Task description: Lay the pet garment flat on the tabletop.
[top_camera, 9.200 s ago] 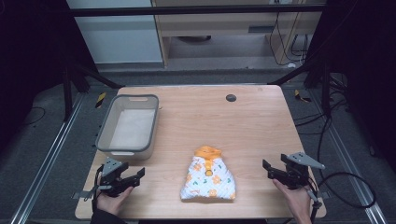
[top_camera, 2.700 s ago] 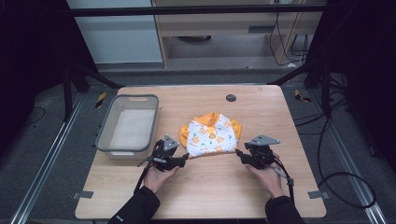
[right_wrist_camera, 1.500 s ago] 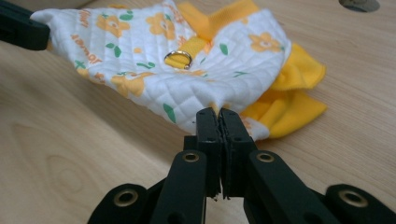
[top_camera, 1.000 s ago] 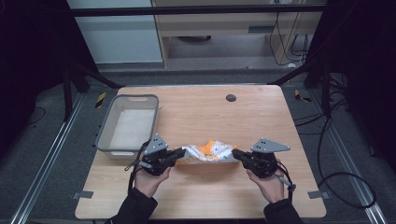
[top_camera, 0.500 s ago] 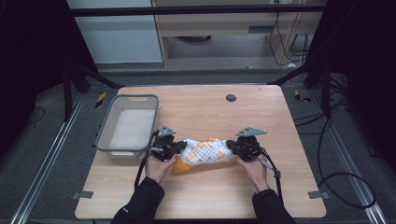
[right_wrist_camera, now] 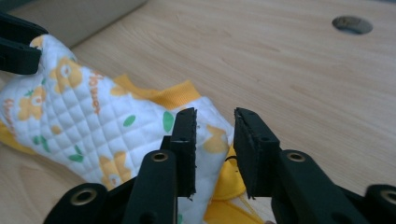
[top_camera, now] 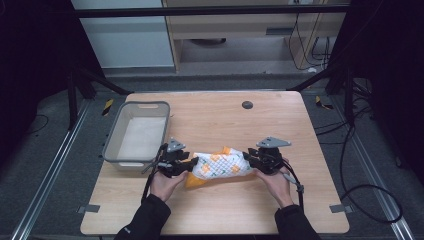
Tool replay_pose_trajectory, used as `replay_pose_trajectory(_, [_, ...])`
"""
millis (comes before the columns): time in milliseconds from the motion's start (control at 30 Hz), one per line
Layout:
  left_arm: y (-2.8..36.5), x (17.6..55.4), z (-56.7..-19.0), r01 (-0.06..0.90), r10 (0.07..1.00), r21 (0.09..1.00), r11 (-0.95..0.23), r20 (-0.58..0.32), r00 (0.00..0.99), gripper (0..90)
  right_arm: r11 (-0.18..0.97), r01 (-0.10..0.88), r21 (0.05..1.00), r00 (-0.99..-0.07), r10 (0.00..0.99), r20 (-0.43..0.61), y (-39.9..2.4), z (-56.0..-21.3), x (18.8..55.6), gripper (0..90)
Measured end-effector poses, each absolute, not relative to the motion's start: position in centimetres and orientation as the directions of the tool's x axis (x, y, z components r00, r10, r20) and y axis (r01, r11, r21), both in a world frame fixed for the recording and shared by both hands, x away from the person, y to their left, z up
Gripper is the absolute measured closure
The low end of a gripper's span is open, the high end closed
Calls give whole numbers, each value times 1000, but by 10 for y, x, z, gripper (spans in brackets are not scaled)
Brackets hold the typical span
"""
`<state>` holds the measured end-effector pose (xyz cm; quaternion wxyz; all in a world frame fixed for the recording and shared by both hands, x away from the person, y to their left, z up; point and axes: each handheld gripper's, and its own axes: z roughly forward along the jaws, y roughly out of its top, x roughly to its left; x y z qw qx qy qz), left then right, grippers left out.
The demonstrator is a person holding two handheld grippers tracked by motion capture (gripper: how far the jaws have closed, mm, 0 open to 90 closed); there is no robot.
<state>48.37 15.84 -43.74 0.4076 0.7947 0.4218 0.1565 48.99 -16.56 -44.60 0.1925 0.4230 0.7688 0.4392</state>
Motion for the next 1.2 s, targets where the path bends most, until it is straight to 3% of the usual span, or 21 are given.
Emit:
replay_pose_trajectory(233, [179, 448, -436, 523, 781, 785, -332, -82, 619, 437, 265, 440, 858, -591, 805, 55, -186, -436, 456, 595])
replay_pose_trajectory(533, [189, 407, -468, 544, 763, 739, -398, -63, 644, 412, 291, 451, 844, -624, 779, 65, -204, -455, 416, 541])
replay_pose_trajectory(933, [174, 395, -481, 508, 725, 722, -469, -14, 689, 415, 341, 491, 802, -651, 755, 78, -201, -486, 409, 507])
replay_pose_trajectory(1033, [167, 396, -485, 501, 711, 712, -491, -4, 703, 440, 363, 502, 785, -658, 749, 75, -193, -493, 415, 513])
replay_pose_trajectory(1200, [157, 398, -484, 489, 694, 713, -503, -4, 720, 609, 404, 477, 781, -671, 741, 27, -182, -500, 425, 619])
